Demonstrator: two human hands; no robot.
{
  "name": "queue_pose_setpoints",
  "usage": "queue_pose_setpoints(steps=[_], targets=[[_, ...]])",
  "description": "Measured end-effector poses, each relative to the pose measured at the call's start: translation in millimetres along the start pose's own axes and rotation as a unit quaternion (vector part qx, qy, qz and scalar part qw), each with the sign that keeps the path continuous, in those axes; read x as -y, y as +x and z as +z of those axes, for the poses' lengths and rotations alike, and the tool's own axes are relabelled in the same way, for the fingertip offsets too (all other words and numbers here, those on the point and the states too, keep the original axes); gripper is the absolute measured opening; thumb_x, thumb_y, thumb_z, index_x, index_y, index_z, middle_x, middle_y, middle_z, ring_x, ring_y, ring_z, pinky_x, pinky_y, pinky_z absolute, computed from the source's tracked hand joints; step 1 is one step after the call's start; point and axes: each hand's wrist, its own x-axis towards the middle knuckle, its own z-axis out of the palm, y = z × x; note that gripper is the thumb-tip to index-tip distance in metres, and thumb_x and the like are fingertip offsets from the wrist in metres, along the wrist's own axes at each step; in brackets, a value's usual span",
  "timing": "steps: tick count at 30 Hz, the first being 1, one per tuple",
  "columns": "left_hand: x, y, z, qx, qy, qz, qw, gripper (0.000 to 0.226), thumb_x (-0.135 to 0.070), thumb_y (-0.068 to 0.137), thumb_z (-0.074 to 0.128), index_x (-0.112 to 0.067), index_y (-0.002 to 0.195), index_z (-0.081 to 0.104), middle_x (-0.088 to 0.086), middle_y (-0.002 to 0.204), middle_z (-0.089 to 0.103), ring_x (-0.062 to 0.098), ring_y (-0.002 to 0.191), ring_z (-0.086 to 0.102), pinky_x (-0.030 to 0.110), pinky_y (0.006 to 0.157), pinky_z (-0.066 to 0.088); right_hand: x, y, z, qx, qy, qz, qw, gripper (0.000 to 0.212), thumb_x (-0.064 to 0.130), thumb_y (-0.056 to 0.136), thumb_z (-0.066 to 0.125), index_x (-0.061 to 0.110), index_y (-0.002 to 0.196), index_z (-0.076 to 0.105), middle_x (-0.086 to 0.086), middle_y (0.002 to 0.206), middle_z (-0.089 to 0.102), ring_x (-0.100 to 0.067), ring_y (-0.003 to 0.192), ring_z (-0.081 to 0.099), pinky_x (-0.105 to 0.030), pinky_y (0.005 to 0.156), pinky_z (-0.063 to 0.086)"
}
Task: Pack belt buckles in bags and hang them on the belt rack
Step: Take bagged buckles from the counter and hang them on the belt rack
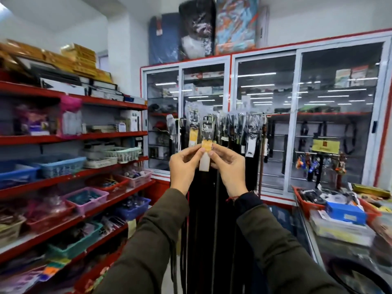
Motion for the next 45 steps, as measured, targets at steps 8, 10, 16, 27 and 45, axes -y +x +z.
queue_pose_setpoints(steps=[8, 10, 16, 27, 45], targets=[[-26.8, 54.9, -11.8, -0.042, -0.026, -0.037, 0.998, 0.027, -0.015, 0.093, 0.072, -0.003, 0.116, 0.074, 0.015, 0.112, 0.077, 0.029, 0.111, 0.072, 0.051, 0.101, 0.056, 21.3, 52.0, 49.9, 0.022, -0.021, 0.002, 1.000, 0.031, -0.001, 0.090, 0.066, -0.003, 0.120, 0.068, -0.024, 0.112, 0.073, -0.030, 0.101, 0.073, -0.039, 0.086, 0.060], [-25.3, 61.5, -14.1, -0.050, -0.026, -0.047, 0.997, 0.026, -0.015, 0.093, 0.071, -0.003, 0.116, 0.074, 0.015, 0.111, 0.077, 0.030, 0.111, 0.072, 0.049, 0.100, 0.057, 22.9, 58.6, 54.4, 0.030, -0.033, 0.010, 0.999, 0.031, -0.002, 0.089, 0.065, -0.004, 0.120, 0.068, -0.025, 0.113, 0.073, -0.033, 0.105, 0.072, -0.041, 0.087, 0.060], [-15.7, 70.5, -14.6, -0.038, -0.036, -0.093, 0.994, 0.026, -0.015, 0.094, 0.070, -0.004, 0.117, 0.073, 0.018, 0.111, 0.076, 0.023, 0.093, 0.071, 0.033, 0.076, 0.060, 14.3, 67.4, 53.4, 0.029, -0.044, 0.039, 0.998, 0.028, -0.004, 0.088, 0.066, -0.005, 0.116, 0.068, -0.026, 0.110, 0.073, -0.027, 0.092, 0.071, -0.026, 0.068, 0.063], [15.4, 63.8, 1.9, -0.062, 0.075, -0.058, 0.994, 0.036, -0.009, 0.098, 0.062, -0.002, 0.134, 0.062, 0.017, 0.133, 0.066, 0.031, 0.125, 0.063, 0.042, 0.109, 0.050, -30.2, 68.9, 35.3, 0.003, -0.211, -0.017, 0.977, 0.031, 0.009, 0.092, 0.062, 0.011, 0.122, 0.068, -0.008, 0.113, 0.074, -0.017, 0.096, 0.072, -0.030, 0.087, 0.059], [168.9, -97.2, 66.0, 0.190, 0.386, 0.187, 0.883, 0.052, -0.022, 0.102, 0.048, -0.024, 0.153, 0.040, -0.001, 0.169, 0.021, 0.021, 0.160, 0.002, 0.041, 0.131, 0.001, -140.3, -73.3, -134.0, -0.109, -0.577, -0.044, 0.808, 0.053, 0.028, 0.100, 0.043, 0.020, 0.151, 0.033, -0.001, 0.164, 0.019, -0.025, 0.156, 0.010, -0.049, 0.126, 0.013]])
